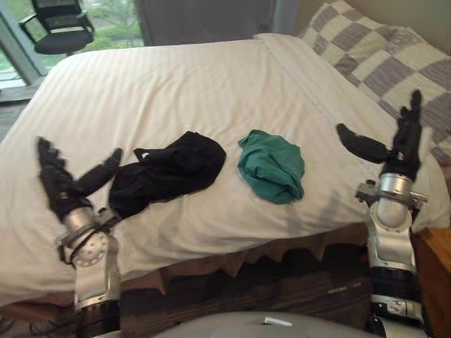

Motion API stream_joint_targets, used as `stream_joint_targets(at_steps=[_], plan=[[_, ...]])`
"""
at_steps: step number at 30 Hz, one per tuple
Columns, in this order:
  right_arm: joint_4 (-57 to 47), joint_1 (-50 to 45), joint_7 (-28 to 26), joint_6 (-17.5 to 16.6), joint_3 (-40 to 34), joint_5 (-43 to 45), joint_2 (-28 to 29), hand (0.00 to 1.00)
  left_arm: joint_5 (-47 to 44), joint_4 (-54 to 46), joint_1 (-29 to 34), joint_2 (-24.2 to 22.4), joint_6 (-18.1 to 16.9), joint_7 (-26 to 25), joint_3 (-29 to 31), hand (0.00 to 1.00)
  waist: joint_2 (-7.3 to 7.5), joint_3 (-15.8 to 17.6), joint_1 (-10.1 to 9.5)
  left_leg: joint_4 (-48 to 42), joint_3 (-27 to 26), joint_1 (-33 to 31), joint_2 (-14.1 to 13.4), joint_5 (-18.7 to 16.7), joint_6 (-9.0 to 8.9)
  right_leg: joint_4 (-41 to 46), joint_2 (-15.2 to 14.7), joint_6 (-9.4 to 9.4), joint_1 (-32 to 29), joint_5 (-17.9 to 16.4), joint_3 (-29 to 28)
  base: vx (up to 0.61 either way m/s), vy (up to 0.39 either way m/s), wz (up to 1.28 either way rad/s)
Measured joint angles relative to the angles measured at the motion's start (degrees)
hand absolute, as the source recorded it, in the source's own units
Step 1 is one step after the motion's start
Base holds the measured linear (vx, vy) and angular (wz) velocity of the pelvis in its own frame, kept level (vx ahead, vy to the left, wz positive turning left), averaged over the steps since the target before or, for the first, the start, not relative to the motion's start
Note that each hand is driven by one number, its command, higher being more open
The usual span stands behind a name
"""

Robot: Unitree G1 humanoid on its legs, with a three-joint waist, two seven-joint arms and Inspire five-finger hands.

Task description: Tidy up the quilt and then pick up the clothes from the bed and put them into the laundry hamper

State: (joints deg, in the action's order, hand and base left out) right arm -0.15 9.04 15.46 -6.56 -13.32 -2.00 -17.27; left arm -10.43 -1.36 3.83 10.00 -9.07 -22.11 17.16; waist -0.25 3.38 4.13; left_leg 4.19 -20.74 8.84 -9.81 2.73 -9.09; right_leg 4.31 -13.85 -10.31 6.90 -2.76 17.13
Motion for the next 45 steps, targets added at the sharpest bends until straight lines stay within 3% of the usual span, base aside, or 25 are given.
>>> stream_joint_targets(at_steps=[7,13,19,20,25,26,32,39,45], plan=[[-0.9,0.3,-2.6,1.0,5.7,0.0,-0.8,1.0,4.6,4.4,-2.7,0.0,3.1,1.8,-0.8,1.0,-2.16,2.3,1.25,-0.2,-3.6,-2.6,0.4,-0.2,0.27,-2.3,0.1,0.17,-4.6,3.5,-3.4,-0.02,0.025,-0.28],[-5.4,0.4,-3.1,1.1,8.3,0.0,-0.3,1.0,6.9,5.9,-6.4,0.0,4.5,2.2,-1.1,1.0,-2.15,5.6,2.38,-1.1,-5.9,-7.5,0.4,0.2,0.77,-2.7,0.2,0.44,-10.8,6.2,-6.1,-0.04,0.012,-0.21],[-8.1,0.9,-3.1,1.1,11.0,0.1,1.8,1.0,15.8,8.4,-13.2,0.1,5.6,1.6,-1.8,1.0,-1.81,8.9,2.42,-2.1,-7.8,-12.7,0.4,0.5,1.22,-2.7,0.2,0.44,-17.1,7.6,-8.2,-0.03,-0.001,-0.16],[-8.7,1.1,-3.0,1.1,11.1,0.1,1.9,1.0,16.0,9.6,-14.6,0.4,5.6,1.5,-1.8,0.0,-1.72,9.6,2.41,-2.2,-7.9,-13.1,0.3,0.6,1.29,-2.7,0.2,0.46,-17.6,7.7,-8.3,-0.06,-0.018,-0.06],[-9.9,6.4,-2.4,1.1,13.4,0.2,1.8,1.0,19.5,22.2,-25.3,6.5,7.3,-1.2,-3.0,0.0,-0.39,13.1,2.56,-4.0,-9.2,-18.2,-0.4,0.9,1.64,-2.4,0.8,1.07,-23.2,9.4,-10.1,-0.06,-0.021,-0.18],[-10.0,8.0,-1.1,1.1,14.8,0.1,1.8,1.0,25.2,24.4,-27.1,8.8,7.1,-4.0,-3.3,0.0,0.41,13.8,2.05,-4.1,-10.1,-18.6,-1.1,0.9,1.59,-2.5,1.5,1.68,-24.4,10.1,-11.2,-0.03,-0.03,-0.22],[-10.0,12.0,0.1,1.0,17.9,-0.2,1.7,1.0,31.9,30.9,-29.9,11.9,6.1,-4.3,-5.0,0.0,1.1,15.2,0.77,-4.4,-10.4,-18.6,-0.9,0.9,1.61,-2.5,1.3,2.05,-24.6,11.3,-11.9,-0.02,0.001,-0.05],[-6.7,18.0,-0.6,0.8,20.9,-4.5,-3.9,1.0,31.2,28.8,-23.7,10.6,0.6,-4.1,-5.6,0.0,1.16,15.7,0.57,-4.9,-8.8,-19.5,-0.7,1.1,1.88,-3.8,1.0,1.28,-23.7,11.8,-10.9,-0.01,0.002,0.1],[6.0,24.2,-3.6,0.8,24.5,-4.9,-8.3,1.0,25.7,22.5,-14.9,6.0,-5.1,-1.0,-5.5,0.0,-1.96,17.3,-1.16,-4.4,-6.0,-20.3,-0.6,2.1,2.24,-4.6,0.9,0.89,-22.3,12.0,-8.0,-0.01,-0.004,0.19]])
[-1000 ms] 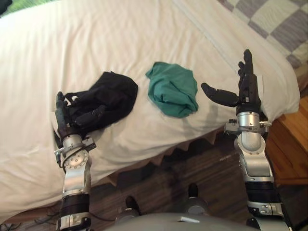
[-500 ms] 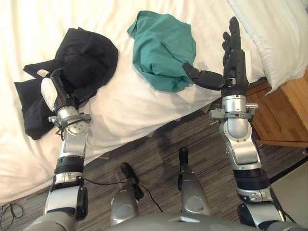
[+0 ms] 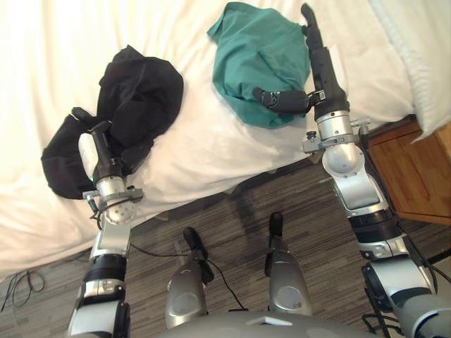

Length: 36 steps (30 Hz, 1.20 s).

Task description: Tidy up the quilt and then pick up the clothes from the bed and put them into the laundry hamper

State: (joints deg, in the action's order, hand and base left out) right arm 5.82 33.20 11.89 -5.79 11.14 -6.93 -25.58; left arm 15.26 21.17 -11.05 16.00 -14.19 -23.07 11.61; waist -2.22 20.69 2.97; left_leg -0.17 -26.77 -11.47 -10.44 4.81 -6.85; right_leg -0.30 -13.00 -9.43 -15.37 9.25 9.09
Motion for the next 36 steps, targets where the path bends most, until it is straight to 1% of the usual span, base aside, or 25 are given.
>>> stream_joint_targets(at_steps=[3,4,9,11,13,15,16,19,20,21,22,23,24,25,26,27,28,29,30,31,32,33,34,35,36], plan=[[8.8,3.7,-1.4,0.4,3.3,-1.9,-1.4,1.0,-2.3,-2.5,2.1,-1.9,-1.1,1.6,-0.1,0.0,-1.43,1.1,-0.41,1.6,1.4,0.0,0.2,1.4,0.19,0.0,0.0,-0.01,0.4,0.0,1.4,-0.02,-0.003,0.26],[13.2,6.0,-2.2,0.4,4.7,-2.3,-1.9,0.0,-4.0,-3.6,2.8,-2.3,-1.3,2.5,-0.3,0.0,-1.88,1.7,-0.7,1.8,1.7,0.0,0.3,1.7,0.21,0.0,0.0,-0.01,0.6,0.0,1.8,-0.03,0.001,0.16],[28.3,17.0,-3.6,-2.1,8.0,-3.5,-6.6,0.0,-9.3,-4.2,3.0,-2.4,-3.2,5.0,-1.9,0.0,-3.38,3.3,-1.22,3.5,3.0,-0.1,1.1,3.6,0.75,0.1,-0.5,-0.01,0.8,0.0,3.1,-0.05,0.01,0.16],[34.1,21.5,-3.8,-3.1,7.5,-3.5,-9.0,0.0,-12.6,-4.9,3.0,-2.5,-3.4,6.3,-3.6,0.0,-4.65,3.9,-1.41,4.8,4.5,-0.5,1.6,4.6,0.82,0.1,-0.9,-0.07,0.7,-0.1,3.9,-0.08,0.024,0.26],[35.6,22.8,-3.5,-3.1,5.2,-3.3,-9.7,0.0,-16.0,-6.5,3.1,-2.8,-3.5,7.6,-5.3,0.0,-5.55,4.4,-1.77,5.1,5.9,-1.5,1.7,5.0,0.95,0.1,-1.0,-0.27,0.7,-0.3,5.1,-0.09,0.016,0.31],[34.2,20.5,-2.2,-2.5,1.3,-2.6,-9.6,0.0,-18.3,-8.7,4.4,-3.9,-3.6,9.0,-6.6,0.0,-5.75,4.5,-2.86,5.1,6.3,-1.8,1.5,5.4,0.92,0.2,-0.9,-0.28,0.6,-0.4,5.6,-0.05,-0.001,0.19],[30.5,16.9,-1.2,-1.9,-1.5,-1.1,-8.8,0.0,-19.7,-10.3,6.6,-5.5,-3.6,9.8,-7.4,0.0,-5.72,4.5,-3.21,5.1,6.7,-1.7,1.5,5.9,0.76,0.3,-0.9,-0.3,1.2,-0.5,6.2,0.01,-0.014,0.2],[19.6,3.0,0.0,-1.2,-7.2,-0.3,-3.1,0.0,-20.2,-11.5,12.1,-8.3,-3.0,11.4,-8.6,0.0,-4.3,3.9,-3.04,5.1,6.9,0.6,1.4,5.7,0.68,1.4,-1.0,-0.14,3.9,-2.4,7.6,0.06,-0.025,0.17],[16.3,-2.5,0.0,-1.3,-7.8,0.8,-0.1,0.0,-20.4,-11.5,14.0,-8.9,-2.7,11.5,-8.9,0.0,-3.31,3.3,-2.74,5.1,7.2,1.9,1.3,5.4,0.39,2.9,-1.1,-0.19,4.7,-3.9,7.9,0.11,-0.036,0.2],[12.8,-9.9,0.0,-1.7,-8.2,1.1,4.2,0.0,-20.4,-11.5,16.0,-9.7,-1.7,11.9,-8.9,0.0,-1.73,1.9,-2.39,5.3,8.0,3.3,1.3,4.8,-0.01,6.2,-1.6,-0.35,5.3,-6.6,8.6,0.19,-0.079,0.36],[10.3,-17.5,-0.4,-2.3,-8.1,1.3,8.6,0.0,-20.4,-11.3,17.0,-10.3,-0.5,12.3,-8.9,0.0,0.41,0.7,-1.67,5.3,8.9,5.5,1.6,4.0,-0.3,10.9,-2.8,-0.28,6.2,-10.2,9.5,0.17,-0.072,0.45],[9.4,-21.1,-0.7,-2.5,-7.7,1.6,10.7,0.0,-20.4,-10.8,17.8,-10.4,-0.2,12.4,-8.9,0.0,1.56,0.0,-1.46,5.3,9.7,6.6,1.9,3.3,-0.47,13.5,-3.5,-0.22,6.8,-12.0,9.9,0.19,-0.108,0.54],[8.7,-27.1,-2.3,-2.6,-6.9,1.7,14.4,0.0,-20.1,-9.6,18.4,-10.4,0.8,12.7,-9.1,0.0,3.24,-1.0,-1.33,5.3,11.3,8.5,2.1,2.5,-0.57,19.8,-4.5,0.8,6.9,-13.9,8.9,0.11,-0.072,0.68],[8.5,-33.2,-3.7,-2.4,-5.8,1.7,17.2,0.0,-20.1,-8.9,18.5,-10.5,1.9,12.9,-10.0,0.0,4.26,-1.9,-1.05,5.0,13.4,10.0,1.9,2.3,-0.46,27.3,-4.3,2.0,5.7,-14.6,4.0,0.21,-0.159,1.05],[8.5,-38.4,-4.7,-2.4,-4.9,2.4,19.6,0.0,-20.1,-8.6,18.5,-10.5,2.5,13.4,-11.0,0.0,5.02,-3.1,-0.35,4.9,16.6,10.3,1.9,2.4,-0.41,33.0,-3.1,2.46,4.2,-14.7,-2.3,0.15,-0.15,1.29],[8.6,-41.9,-6.3,-2.3,-4.0,5.7,21.4,0.0,-20.2,-8.1,18.3,-10.6,2.9,13.7,-11.4,0.0,4.89,-3.4,0.29,4.7,19.2,9.9,1.6,2.7,-0.49,35.9,-1.0,3.78,3.5,-17.3,-7.6,0.14,-0.194,1.4],[9.4,-44.7,-7.8,-2.2,-2.1,8.8,23.1,0.0,-20.4,-7.5,18.3,-10.8,2.9,14.1,-11.5,0.0,5.59,-3.9,0.31,4.5,21.2,9.5,1.0,3.0,-1.1,35.8,2.6,3.75,3.8,-20.3,-13.6,0.06,-0.239,1.28],[11.1,-47.0,-10.1,-1.9,1.3,13.6,24.4,0.0,-22.4,-6.9,18.8,-11.1,3.0,15.0,-11.4,0.0,7.31,-5.0,-0.18,4.4,23.2,8.8,2.2,3.2,-1.4,31.8,5.0,4.09,4.9,-21.9,-17.3,0.06,-0.34,1.17],[13.3,-47.3,-12.5,-0.9,4.6,19.4,25.0,0.0,-24.8,-6.3,19.1,-12.3,3.4,15.5,-11.5,0.0,8.09,-6.3,-0.79,4.5,25.0,7.9,2.7,3.6,-1.94,27.8,3.8,2.2,7.8,-24.5,-16.3,0.04,-0.282,0.86],[14.2,-47.2,-13.5,-0.6,5.9,22.1,25.2,0.0,-26.4,-6.0,19.1,-12.9,3.5,15.8,-11.5,0.0,7.83,-6.7,-1.61,4.5,25.6,7.3,2.7,3.8,-2.15,25.0,3.3,1.87,9.0,-25.3,-14.5,0.01,-0.211,0.56],[14.8,-47.1,-14.3,-0.2,7.8,25.8,25.4,0.0,-28.2,-5.9,19.5,-14.3,3.9,15.9,-11.6,0.0,7.06,-7.3,-3.04,4.3,26.3,5.8,2.7,4.1,-2.59,20.4,2.7,0.75,10.6,-26.3,-11.5,-0.05,-0.108,0.6],[14.9,-46.7,-14.9,-0.1,9.2,28.3,25.1,0.0,-29.8,-5.4,20.1,-17.3,4.6,15.7,-11.5,0.0,4.06,-7.2,-3.59,3.7,28.3,3.7,2.0,4.9,-2.46,18.0,3.3,0.42,12.0,-25.3,-8.3,-0.07,-0.134,1.07],[14.9,-46.8,-14.9,0.0,9.8,28.6,25.2,0.0,-32.1,-5.4,21.8,-19.3,5.5,15.5,-12.5,0.0,2.55,-7.4,-3.63,2.8,28.9,2.5,2.5,6.0,-1.63,17.4,3.1,0.45,13.9,-25.2,-4.7,-0.06,-0.083,1.32],[14.9,-47.0,-14.8,0.0,9.8,28.2,25.3,0.0,-33.2,-5.3,23.0,-19.3,5.9,15.5,-12.7,0.0,2.19,-7.6,-3.53,2.7,28.0,2.0,2.8,6.6,-0.35,17.0,2.8,0.63,15.1,-25.1,-2.4,-0.03,-0.053,1.65],[14.9,-47.5,-14.2,-0.2,9.7,27.4,25.7,0.0,-34.4,-5.4,24.7,-19.4,6.0,15.5,-12.6,0.0,2.06,-8.1,-3.75,2.6,21.1,1.5,2.1,5.2,6.44,15.6,2.3,1.33,17.5,-24.6,2.7,-0.02,-0.063,1.57]])
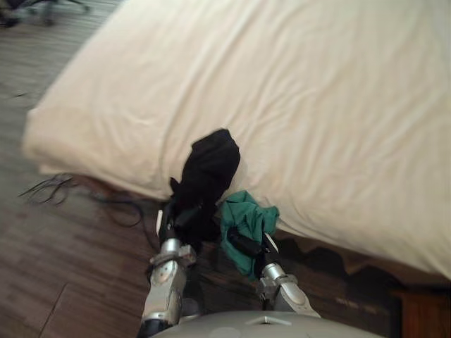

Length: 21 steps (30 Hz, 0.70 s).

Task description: Tidy up the quilt and then pick up the clothes from the bed and put them into the laundry hamper

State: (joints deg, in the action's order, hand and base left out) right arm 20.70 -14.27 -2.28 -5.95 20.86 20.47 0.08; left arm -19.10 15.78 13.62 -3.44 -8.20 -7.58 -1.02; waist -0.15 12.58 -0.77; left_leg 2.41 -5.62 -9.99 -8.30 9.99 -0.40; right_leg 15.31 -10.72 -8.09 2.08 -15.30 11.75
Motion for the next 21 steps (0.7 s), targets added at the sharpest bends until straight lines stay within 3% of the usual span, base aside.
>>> stream_joint_targets(at_steps=[2,3,4,6,7,8,9,10,11,12,13,14,15,16,17,19,21], plan=[[-0.5,0.0,1.6,-0.8,-1.1,-1.6,-0.2,0.0,-1.3,0.0,2.6,0.0,0.1,-0.8,0.7,0.0,-0.18,-0.3,-0.33,-4.0,-19.3,-1.9,-5.1,-5.8,3.36,-3.6,0.7,0.86,4.2,2.0,6.7,0.01,-0.046,1.94],[-0.5,0.0,2.4,-0.8,-2.1,-3.5,-0.6,0.0,-1.3,0.0,3.3,0.0,0.1,-0.9,0.8,0.0,-0.17,-0.3,-0.56,-5.2,-24.7,-2.1,-6.4,-7.1,2.47,-3.7,0.3,0.95,5.3,2.0,9.1,0.04,0.033,1.84],[-0.5,0.0,3.2,-0.7,-3.1,-6.0,-1.3,0.0,-1.2,0.0,4.5,0.0,0.1,-1.1,0.9,0.0,-0.67,-0.6,-0.82,-6.1,-27.2,-2.8,-6.9,-7.3,2.7,-3.4,0.2,0.96,6.2,2.0,11.5,0.03,0.05,1.7],[-0.5,-0.1,4.2,0.1,-5.2,-10.7,-3.7,0.0,-1.2,0.2,6.8,-0.1,0.5,-1.1,0.1,0.0,-2.92,-1.2,-0.61,-6.3,-27.2,-3.9,-6.7,-9.7,4.66,1.1,0.2,3.03,6.0,3.3,16.3,0.0,0.052,1.61],[-0.3,0.1,4.8,0.5,-7.2,-14.9,-4.8,0.0,-1.2,1.8,6.4,0.1,0.8,-1.0,0.0,0.0,-4.67,-0.9,0.42,-6.1,-27.0,-4.8,-6.4,-15.0,6.44,5.8,0.0,4.61,4.2,2.8,17.6,-0.01,0.116,1.89],[-0.2,0.0,5.4,0.6,-8.6,-17.5,-3.7,0.0,-1.5,1.5,6.1,1.7,1.0,-1.0,1.3,0.0,-1.25,-1.5,0.93,-9.8,-27.2,-7.2,-5.8,-15.7,5.99,-3.6,-1.1,7.3,4.1,2.6,18.6,0.0,0.089,1.67],[-0.5,-0.3,5.5,0.6,-8.9,-18.1,-2.6,0.0,-2.0,1.0,6.1,2.9,0.7,-0.9,1.7,0.0,0.99,-1.6,0.14,-16.4,-27.0,-8.5,-5.6,-14.8,7.2,-4.3,-3.9,4.08,4.2,2.8,20.0,0.01,0.04,1.46],[-0.8,-0.9,5.8,0.7,-10.7,-18.1,-2.6,0.0,-3.1,3.0,5.8,3.4,1.2,-0.9,1.3,0.0,-0.3,-1.9,0.15,-27.9,-26.6,-10.4,-10.4,-15.1,6.77,-4.4,-2.6,0.41,6.7,2.9,24.4,0.14,0.058,1.13],[-0.9,-2.5,6.3,0.8,-12.3,-18.1,-2.7,0.0,-3.2,4.6,5.7,3.2,2.2,-0.4,0.6,0.0,-1.56,-2.7,0.6,-32.8,-26.5,-9.1,-12.5,-16.7,3.83,-3.8,-2.1,0.4,8.9,2.8,27.7,0.17,0.105,1.66],[-1.0,-3.5,6.8,1.1,-13.4,-18.2,-2.4,0.0,-3.0,5.3,5.9,3.4,3.3,0.2,-0.5,0.0,-1.79,-2.8,1.5,-33.4,-27.2,-9.5,-11.5,-16.7,2.15,-2.8,-2.8,0.47,10.6,3.0,30.4,0.23,0.125,1.47],[-1.0,-4.1,6.8,1.7,-13.7,-18.5,-2.5,0.0,-2.8,5.4,5.7,3.5,3.6,0.6,-1.2,0.0,-1.44,-2.8,1.26,-32.7,-25.6,-9.5,-9.5,-16.8,2.65,-1.2,-3.7,0.68,11.0,3.4,32.1,0.25,0.22,1.69],[-0.9,-4.8,6.7,2.6,-13.8,-19.8,-2.3,0.0,-2.7,5.4,5.7,3.7,3.6,1.9,-2.5,0.0,-0.05,-2.9,0.6,-29.0,-21.9,-9.7,-4.5,-16.1,3.69,5.7,-7.6,2.93,9.9,5.7,35.1,0.24,0.241,1.43],[-0.9,-5.2,6.6,2.6,-13.8,-20.0,-2.2,0.0,-2.4,5.4,5.7,3.9,3.7,2.4,-3.0,0.0,0.27,-3.0,0.6,-27.1,-20.5,-9.7,-2.6,-15.5,4.37,9.8,-9.5,4.74,8.6,7.2,35.6,0.29,0.298,1.7],[-0.9,-5.3,6.3,2.7,-13.8,-20.0,-2.1,0.0,-0.9,5.4,5.6,4.3,3.7,3.2,-3.1,0.0,0.69,-3.2,0.5,-24.1,-18.3,-9.3,0.1,-14.8,5.45,17.9,-13.0,7.97,5.6,8.8,34.8,0.24,0.201,1.51],[-0.9,-5.0,6.0,2.8,-13.4,-19.8,-1.7,0.0,-0.5,5.3,5.7,4.6,4.0,3.2,-2.5,0.0,0.83,-2.9,0.14,-21.7,-15.9,-8.3,2.1,-14.3,6.66,22.6,-14.4,10.23,3.2,6.5,31.9,0.25,0.169,1.34],[-1.0,-4.4,5.4,2.8,-13.1,-19.6,-0.5,0.0,-0.5,5.3,6.0,4.9,4.6,2.5,-1.0,0.0,0.87,-2.6,-0.36,-18.9,-14.1,-5.1,3.8,-13.3,6.86,24.5,-13.0,8.98,0.3,4.8,24.9,0.24,0.101,0.86],[-4.1,-6.1,5.4,2.6,-11.1,-19.6,1.0,0.0,-0.6,3.5,7.2,6.3,4.5,1.3,0.8,0.0,0.2,-2.4,-0.28,-14.8,-9.4,0.4,5.9,-13.1,7.2,24.6,-5.9,7.26,-3.5,2.2,12.0,0.33,0.108,1.14]])
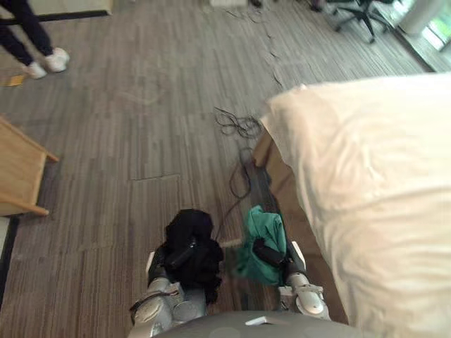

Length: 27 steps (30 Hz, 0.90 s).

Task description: Tidy up the quilt and then pick up the clothes from the bed and put them into the laundry hamper

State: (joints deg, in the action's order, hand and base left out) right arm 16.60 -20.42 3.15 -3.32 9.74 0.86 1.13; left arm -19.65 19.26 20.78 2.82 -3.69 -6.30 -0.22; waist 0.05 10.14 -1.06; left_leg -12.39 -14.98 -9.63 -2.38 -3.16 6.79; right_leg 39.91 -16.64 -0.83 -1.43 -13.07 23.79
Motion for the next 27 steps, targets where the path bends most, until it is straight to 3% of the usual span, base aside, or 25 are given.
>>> stream_joint_targets(at_steps=[3,5,6,7,8,9,11,12,18,22,25,27], plan=[[-2.8,-1.7,0.0,-1.0,1.4,-0.1,0.0,0.0,0.1,-3.0,0.1,0.1,-0.5,-0.5,-0.4,0.0,0.71,-0.1,0.03,3.1,4.9,2.3,2.6,0.7,0.96,-0.4,4.2,0.01,-5.4,-1.5,-3.5,0.22,-0.001,1.14],[-2.9,-1.9,0.3,-1.2,2.2,-0.2,0.0,0.0,2.0,-3.5,0.0,0.0,-1.0,-0.6,-1.6,0.0,1.06,-0.3,0.14,4.2,7.1,3.2,4.0,1.2,-0.11,-4.8,7.0,-0.05,-7.7,-1.5,-5.7,0.18,-0.067,0.74],[-2.9,-2.4,0.4,-1.2,2.7,-0.4,0.1,0.0,2.3,-3.4,0.3,-0.2,-1.0,-0.7,-3.1,0.0,2.16,-0.4,0.23,4.8,8.4,4.1,6.0,1.0,-0.77,-11.8,7.9,-0.08,-7.6,-0.8,-8.4,0.17,-0.098,0.54],[-2.9,-2.7,0.5,-1.2,2.8,-0.4,0.2,0.0,2.3,-3.5,0.3,-0.3,-1.0,-0.6,-3.7,0.0,3.14,-0.8,0.29,4.3,8.8,4.0,6.9,0.7,-1.08,-14.5,7.7,0.04,-7.1,0.7,-8.8,0.21,-0.147,0.65],[-2.8,-3.2,1.0,-1.1,2.8,-0.4,0.8,0.0,2.3,-3.2,0.0,-0.9,-0.7,-0.6,-4.9,0.0,3.2,-0.4,0.43,2.4,9.5,3.7,7.9,-0.6,-1.89,-18.0,7.1,-0.12,-5.1,1.8,-8.1,0.17,-0.12,0.4],[-2.9,-3.7,1.2,-0.9,2.7,-0.3,0.8,0.0,2.4,-3.4,0.2,-1.8,-0.5,-0.6,-5.6,0.0,2.3,-0.6,0.12,0.9,9.0,3.0,7.2,-1.7,-3.2,-20.5,7.8,-0.37,-3.8,2.2,-7.3,0.17,-0.099,0.3],[-3.0,-4.2,1.4,-0.9,2.7,0.1,0.9,0.0,2.4,-3.6,0.6,-2.9,-0.5,-0.2,-6.2,0.0,2.03,-0.6,0.15,0.4,7.3,3.3,6.3,-2.7,-3.58,-22.1,8.2,-0.34,-2.3,2.3,-6.6,0.12,-0.048,0.1],[-8.1,-9.1,2.2,-1.0,4.3,0.1,2.0,0.0,4.6,-6.5,4.5,-2.9,-0.4,2.0,-10.2,0.0,2.46,-4.8,-0.29,9.7,4.1,11.9,7.0,-1.1,-2.45,-29.2,9.6,-1.38,4.2,4.4,-8.8,0.06,-0.024,0.05],[-5.1,-7.5,2.2,-1.1,3.7,0.1,1.4,0.0,4.6,-3.4,3.5,-2.8,-0.7,1.9,-10.1,0.0,2.68,-5.0,-0.35,10.2,2.7,12.1,6.8,-0.9,-2.76,-31.5,10.1,-1.68,4.5,4.6,-10.2,0.0,-0.004,-0.11],[4.7,-3.4,2.3,-1.0,2.0,0.7,0.7,0.0,4.3,5.7,-0.4,-2.8,-0.6,1.4,-11.7,0.0,2.39,-5.0,0.26,11.1,2.7,12.1,6.2,-0.4,-3.39,-34.6,11.1,-1.61,5.6,6.0,-10.2,-0.01,-0.051,-0.02],[9.3,-1.0,2.6,-0.9,0.9,2.9,-0.8,0.0,3.9,7.8,-3.6,-2.2,-0.2,0.7,-13.6,0.0,1.58,-3.3,0.1,7.1,3.2,10.2,5.8,-1.7,-5.3,-34.8,11.1,-1.53,6.1,6.1,-9.9,-0.01,-0.048,0.13],[10.2,1.4,2.8,-0.9,1.0,5.2,-3.0,0.0,2.1,11.0,-8.4,-2.2,0.0,-0.2,-14.2,0.0,1.08,0.1,0.05,-2.7,3.5,5.9,5.0,-3.8,-8.37,-35.2,11.1,-1.12,7.4,5.7,-8.7,-0.06,-0.071,0.37]])
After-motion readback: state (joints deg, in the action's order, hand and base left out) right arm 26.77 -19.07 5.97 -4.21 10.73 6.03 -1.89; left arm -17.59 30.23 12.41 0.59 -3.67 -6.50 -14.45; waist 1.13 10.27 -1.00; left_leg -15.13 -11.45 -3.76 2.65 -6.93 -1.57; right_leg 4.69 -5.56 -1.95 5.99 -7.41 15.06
